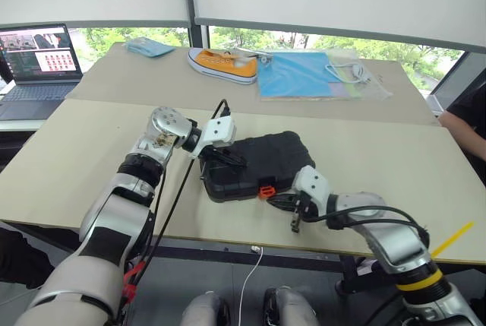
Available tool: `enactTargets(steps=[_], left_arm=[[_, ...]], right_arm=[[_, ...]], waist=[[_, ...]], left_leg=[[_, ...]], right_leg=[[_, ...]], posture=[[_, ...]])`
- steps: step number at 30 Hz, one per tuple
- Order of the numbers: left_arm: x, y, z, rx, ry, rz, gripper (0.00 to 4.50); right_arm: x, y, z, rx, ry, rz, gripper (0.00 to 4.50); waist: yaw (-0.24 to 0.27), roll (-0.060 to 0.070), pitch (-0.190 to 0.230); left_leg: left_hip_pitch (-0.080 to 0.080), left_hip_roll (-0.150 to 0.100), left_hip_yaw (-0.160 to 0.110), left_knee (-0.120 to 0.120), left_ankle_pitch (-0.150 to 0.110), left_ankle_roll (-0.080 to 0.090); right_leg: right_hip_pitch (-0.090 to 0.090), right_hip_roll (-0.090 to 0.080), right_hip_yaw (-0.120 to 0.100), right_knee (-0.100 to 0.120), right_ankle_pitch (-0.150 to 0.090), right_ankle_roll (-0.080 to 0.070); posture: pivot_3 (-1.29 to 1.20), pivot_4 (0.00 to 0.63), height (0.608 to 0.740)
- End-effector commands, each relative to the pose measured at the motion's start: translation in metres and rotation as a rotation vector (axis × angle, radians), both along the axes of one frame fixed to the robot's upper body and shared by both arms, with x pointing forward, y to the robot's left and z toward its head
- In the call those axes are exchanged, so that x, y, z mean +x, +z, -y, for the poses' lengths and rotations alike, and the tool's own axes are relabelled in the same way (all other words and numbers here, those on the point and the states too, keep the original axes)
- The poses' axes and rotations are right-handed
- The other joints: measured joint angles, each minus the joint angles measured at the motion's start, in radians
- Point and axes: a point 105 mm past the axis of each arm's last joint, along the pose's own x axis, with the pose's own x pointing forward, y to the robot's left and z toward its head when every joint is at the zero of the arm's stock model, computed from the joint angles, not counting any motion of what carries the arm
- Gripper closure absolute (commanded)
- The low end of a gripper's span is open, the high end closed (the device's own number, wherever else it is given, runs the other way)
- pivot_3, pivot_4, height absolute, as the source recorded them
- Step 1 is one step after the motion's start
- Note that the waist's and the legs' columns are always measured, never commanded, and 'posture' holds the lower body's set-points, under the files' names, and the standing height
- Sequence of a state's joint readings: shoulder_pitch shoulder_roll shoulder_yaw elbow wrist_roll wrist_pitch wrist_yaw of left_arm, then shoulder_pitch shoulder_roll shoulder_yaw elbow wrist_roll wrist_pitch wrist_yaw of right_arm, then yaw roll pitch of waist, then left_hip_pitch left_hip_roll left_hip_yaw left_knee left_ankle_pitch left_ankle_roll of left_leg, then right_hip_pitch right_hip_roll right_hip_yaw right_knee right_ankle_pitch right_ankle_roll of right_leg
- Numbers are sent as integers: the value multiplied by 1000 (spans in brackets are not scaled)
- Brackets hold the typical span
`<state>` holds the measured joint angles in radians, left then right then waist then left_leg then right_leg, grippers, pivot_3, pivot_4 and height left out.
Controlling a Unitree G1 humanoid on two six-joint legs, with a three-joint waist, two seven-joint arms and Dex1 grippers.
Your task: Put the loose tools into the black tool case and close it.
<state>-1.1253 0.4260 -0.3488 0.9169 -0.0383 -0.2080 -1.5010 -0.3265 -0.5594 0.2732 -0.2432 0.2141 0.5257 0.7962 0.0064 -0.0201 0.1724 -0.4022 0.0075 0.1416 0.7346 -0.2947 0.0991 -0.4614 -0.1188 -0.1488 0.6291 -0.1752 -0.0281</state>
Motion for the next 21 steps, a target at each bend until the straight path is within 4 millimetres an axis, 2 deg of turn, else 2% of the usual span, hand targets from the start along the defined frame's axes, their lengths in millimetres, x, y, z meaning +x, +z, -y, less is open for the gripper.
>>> enactTargets(steps=[1, 6, 9, 11, 16, 21], left_arm=[[-4, -20, -5, 59, 3, -42, 4440], [-8, -26, 0, 87, -34, -17, 4440], [-7, -48, -9, 261, -109, 171, 4440], [-7, -55, -12, 311, -141, 222, 4440], [-10, -64, -5, 295, -164, 219, 4440], [-13, -68, -3, 287, -180, 208, 4440]], right_arm=[[4, 10, -7, 21, -2, 66, 4495], [8, 13, -10, 67, -57, 109, 4495], [6, 30, -12, 130, -74, 203, 4495], [6, 37, -11, 144, -82, 247, 4495], [8, 59, -2, 177, -118, 343, 4495], [13, 55, 1, 151, -120, 314, 4495]], waist=[[0, 0, 0], [-2, 0, 0], [-4, 1, 0], [-3, 1, -5], [-3, 1, -8], [-1, 3, -15]], left_leg=[[0, 0, 0, 0, 0, 0], [1, 0, 0, 0, 0, 0], [2, 0, 0, 0, 0, 0], [4, 0, 0, 0, 0, -1], [6, 0, 0, 0, -4, -8], [7, 1, 0, 0, -4, -7]], right_leg=[[0, 0, 0, 0, 0, 0], [1, 0, 0, 0, 0, 0], [1, 0, 0, 0, 0, 0], [3, -1, 0, 0, 0, 0], [5, -3, 0, 0, 3, 4], [5, -3, 0, 0, 4, 7]], posture=[[0, 150, 718], [0, 150, 718], [0, 150, 718], [0, 150, 718], [0, 150, 718], [0, 150, 718]])
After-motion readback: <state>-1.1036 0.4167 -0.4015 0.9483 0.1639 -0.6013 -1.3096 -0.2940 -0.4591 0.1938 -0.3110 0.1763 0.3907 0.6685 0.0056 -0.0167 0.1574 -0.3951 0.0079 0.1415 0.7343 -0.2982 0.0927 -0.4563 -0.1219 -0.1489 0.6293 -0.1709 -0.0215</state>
